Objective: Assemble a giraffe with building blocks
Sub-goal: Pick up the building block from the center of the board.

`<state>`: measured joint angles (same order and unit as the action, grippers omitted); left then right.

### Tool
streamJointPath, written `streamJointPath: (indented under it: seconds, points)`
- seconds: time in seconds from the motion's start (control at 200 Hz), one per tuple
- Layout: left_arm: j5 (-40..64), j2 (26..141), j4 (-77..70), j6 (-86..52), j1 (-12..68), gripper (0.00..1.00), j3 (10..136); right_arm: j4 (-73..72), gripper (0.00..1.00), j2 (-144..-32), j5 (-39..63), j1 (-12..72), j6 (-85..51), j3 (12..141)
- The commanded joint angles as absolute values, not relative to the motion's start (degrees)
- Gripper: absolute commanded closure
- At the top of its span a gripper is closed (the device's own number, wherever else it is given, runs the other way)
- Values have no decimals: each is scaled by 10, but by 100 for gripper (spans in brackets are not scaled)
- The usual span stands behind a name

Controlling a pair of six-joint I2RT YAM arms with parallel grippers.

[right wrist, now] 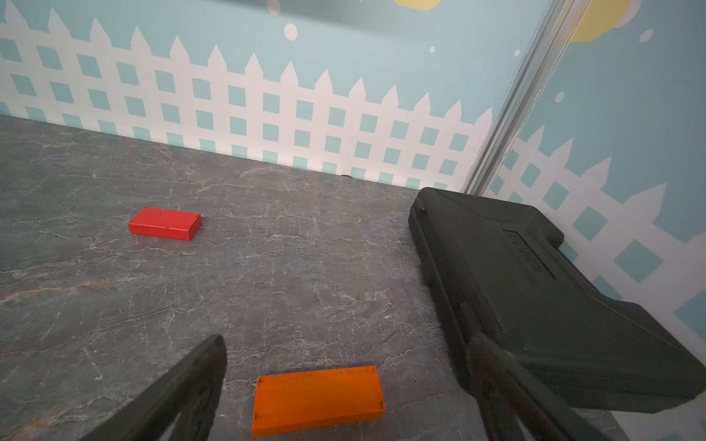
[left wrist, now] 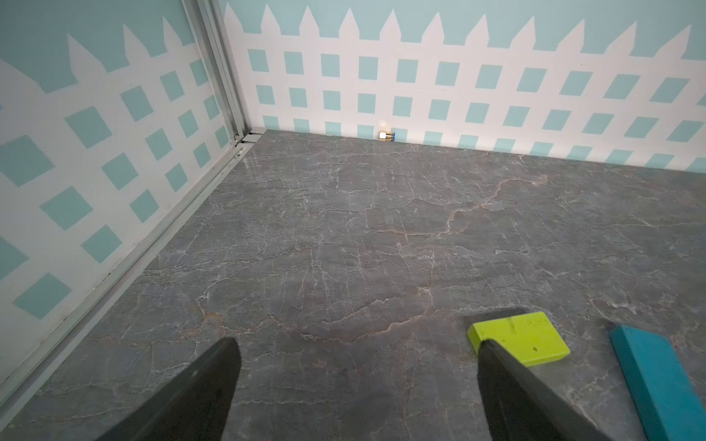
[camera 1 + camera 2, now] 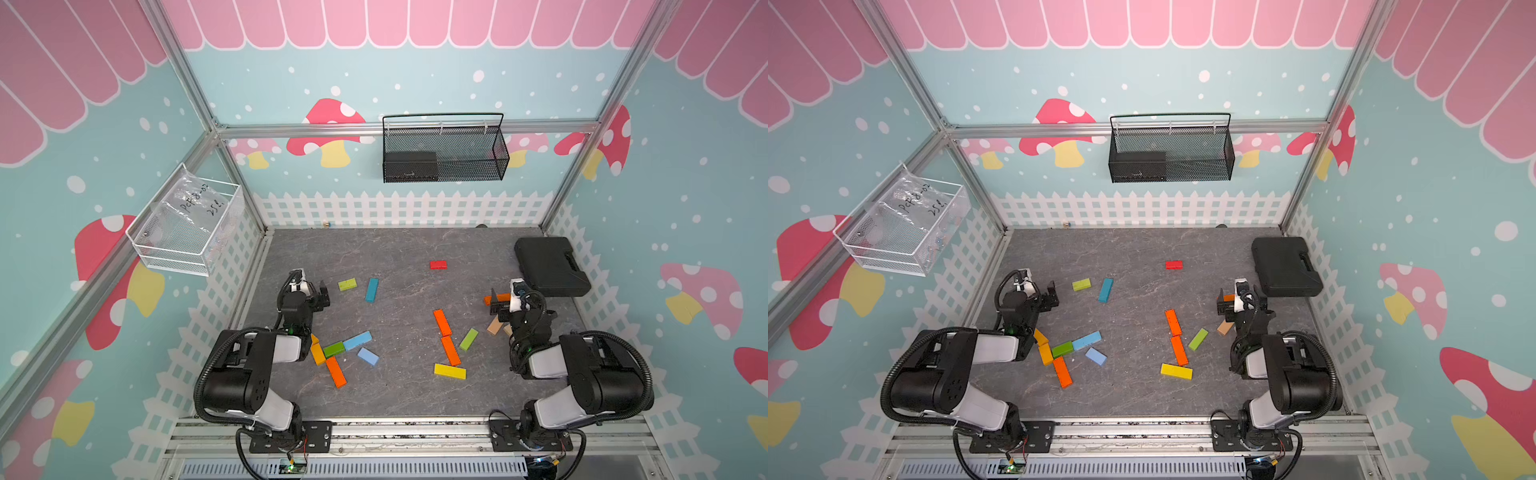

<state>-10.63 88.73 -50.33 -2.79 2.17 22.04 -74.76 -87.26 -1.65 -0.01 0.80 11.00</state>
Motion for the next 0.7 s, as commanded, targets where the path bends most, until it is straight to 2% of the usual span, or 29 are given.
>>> streamJointPath:
  seconds: [0.0, 0.696]
  points:
    - [-101, 881, -498, -22, 23, 1, 229, -753, 0, -876, -17, -2, 9, 118]
    - [-91, 881, -497, -27, 17, 1, 229, -754, 0, -876, -18, -1, 9, 118]
